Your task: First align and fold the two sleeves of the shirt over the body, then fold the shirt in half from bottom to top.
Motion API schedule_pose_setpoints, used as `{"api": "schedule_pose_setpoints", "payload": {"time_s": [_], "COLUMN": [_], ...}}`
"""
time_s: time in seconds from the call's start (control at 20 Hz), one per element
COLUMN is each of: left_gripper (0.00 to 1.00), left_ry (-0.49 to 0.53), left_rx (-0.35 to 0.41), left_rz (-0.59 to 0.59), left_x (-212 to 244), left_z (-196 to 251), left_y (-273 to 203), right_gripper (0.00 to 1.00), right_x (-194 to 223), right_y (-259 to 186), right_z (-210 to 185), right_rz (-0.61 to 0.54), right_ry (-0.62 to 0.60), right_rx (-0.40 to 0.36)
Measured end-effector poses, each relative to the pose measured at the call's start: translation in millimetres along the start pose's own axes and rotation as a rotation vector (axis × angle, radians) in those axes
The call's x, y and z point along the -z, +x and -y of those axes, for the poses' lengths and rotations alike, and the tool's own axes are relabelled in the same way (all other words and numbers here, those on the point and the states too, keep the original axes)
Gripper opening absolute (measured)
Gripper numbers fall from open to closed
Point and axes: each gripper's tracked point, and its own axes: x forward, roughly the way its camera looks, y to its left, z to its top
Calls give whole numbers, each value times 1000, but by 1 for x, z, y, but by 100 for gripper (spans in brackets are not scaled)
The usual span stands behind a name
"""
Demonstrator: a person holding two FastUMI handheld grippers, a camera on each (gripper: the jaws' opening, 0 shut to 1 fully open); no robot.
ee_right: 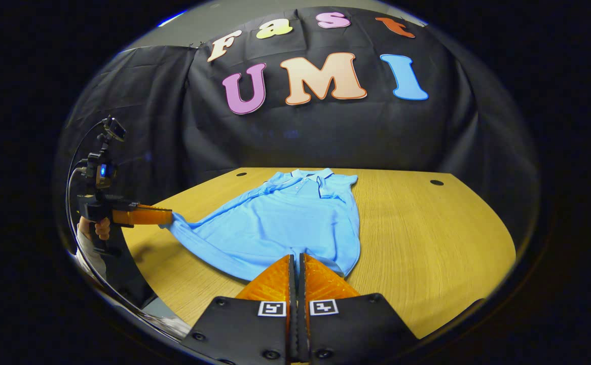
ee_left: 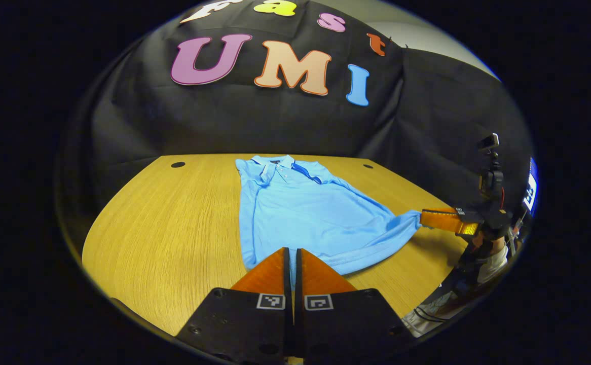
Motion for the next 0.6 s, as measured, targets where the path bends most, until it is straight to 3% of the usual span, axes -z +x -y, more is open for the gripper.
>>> {"api": "schedule_pose_setpoints", "payload": {"time_s": [0.25,0.6], "left_gripper": [0,0], "left_ry": [-64,-99], "left_rx": [18,8], "left_rz": [51,77], "left_x": [-42,-93], "left_z": [-19,-51], "left_y": [35,91], "right_gripper": [3,3], "right_x": [-44,-81], "right_y": [36,99], "right_z": [16,49], "right_rz": [49,14], "right_ry": [-13,-21], "right_rx": [41,99]}}
